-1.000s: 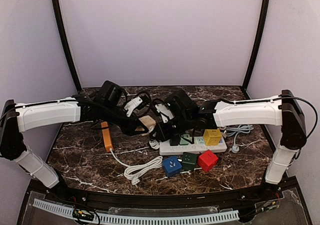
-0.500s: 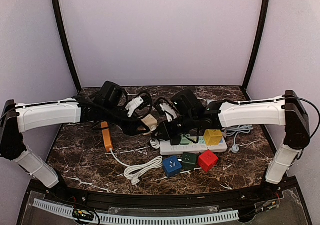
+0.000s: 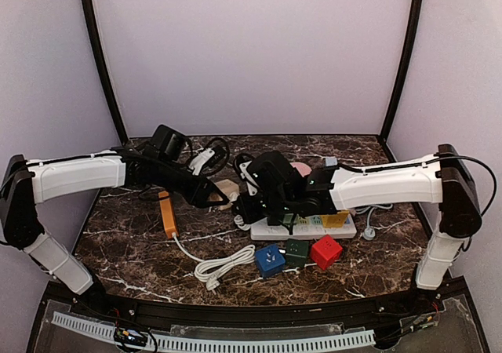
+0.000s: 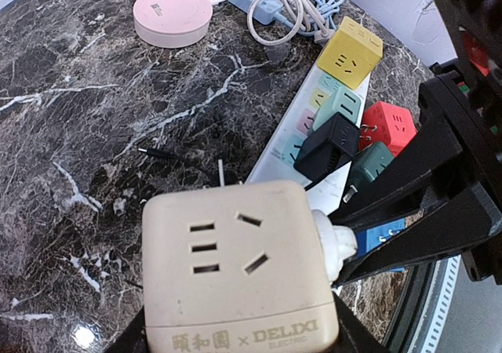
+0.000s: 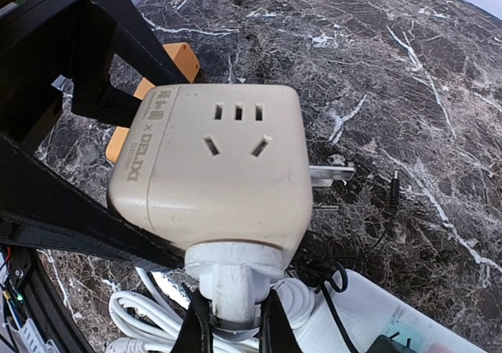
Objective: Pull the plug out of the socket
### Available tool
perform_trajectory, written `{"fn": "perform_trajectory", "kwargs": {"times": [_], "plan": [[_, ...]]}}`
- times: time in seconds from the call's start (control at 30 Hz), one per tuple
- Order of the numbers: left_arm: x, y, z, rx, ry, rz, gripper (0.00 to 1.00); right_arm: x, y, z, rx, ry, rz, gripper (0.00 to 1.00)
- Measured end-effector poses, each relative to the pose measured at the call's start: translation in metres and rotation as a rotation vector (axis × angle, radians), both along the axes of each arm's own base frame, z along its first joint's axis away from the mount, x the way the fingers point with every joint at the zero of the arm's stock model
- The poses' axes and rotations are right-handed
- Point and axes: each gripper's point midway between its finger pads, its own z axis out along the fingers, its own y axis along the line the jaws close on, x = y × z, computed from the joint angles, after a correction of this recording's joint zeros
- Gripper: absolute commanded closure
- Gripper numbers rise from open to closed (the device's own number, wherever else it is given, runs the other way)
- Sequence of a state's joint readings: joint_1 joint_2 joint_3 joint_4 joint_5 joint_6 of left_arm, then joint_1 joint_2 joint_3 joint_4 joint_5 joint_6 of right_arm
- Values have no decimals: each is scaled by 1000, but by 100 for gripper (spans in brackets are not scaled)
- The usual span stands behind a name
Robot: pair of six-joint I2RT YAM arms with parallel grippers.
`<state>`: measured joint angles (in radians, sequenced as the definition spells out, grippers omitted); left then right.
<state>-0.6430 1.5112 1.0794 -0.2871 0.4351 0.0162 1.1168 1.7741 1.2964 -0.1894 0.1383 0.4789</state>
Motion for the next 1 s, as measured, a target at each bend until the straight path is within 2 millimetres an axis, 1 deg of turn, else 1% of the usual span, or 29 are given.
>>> {"fn": "perform_trajectory", "kwargs": {"times": [0.13, 0.17, 0.23, 0.33, 0.43, 0.5, 0.67, 0.83, 0.9, 1.0], "plan": [[-1, 0, 0, -14, 21, -7, 99, 1, 0, 0, -11, -22, -19, 100], [-1, 0, 0, -20, 24, -10, 99, 1, 0, 0, -11, -26, -22, 98], [-3, -1, 1, -38, 33, -22, 99, 2, 0, 0, 0, -38, -26, 91], [-7, -2, 1, -63, 43, -42, 99, 0, 0, -1, 40, -60, -16, 75], [-13, -3, 0, -83, 61, -61, 99, -4, 0, 1, 81, -88, 11, 60], [-15, -4, 1, -94, 69, -64, 99, -6, 3, 6, 109, -104, 23, 55], [-13, -3, 8, -141, 93, -54, 99, -7, 8, 14, 154, -138, 40, 54], [-9, 1, 13, -180, 110, -33, 99, -5, 12, 21, 192, -156, 39, 49], [-9, 3, 15, -188, 113, -25, 99, -5, 14, 19, 196, -157, 38, 48], [-8, 5, 17, -196, 115, -17, 99, -3, 15, 10, 180, -154, 24, 46]]}}
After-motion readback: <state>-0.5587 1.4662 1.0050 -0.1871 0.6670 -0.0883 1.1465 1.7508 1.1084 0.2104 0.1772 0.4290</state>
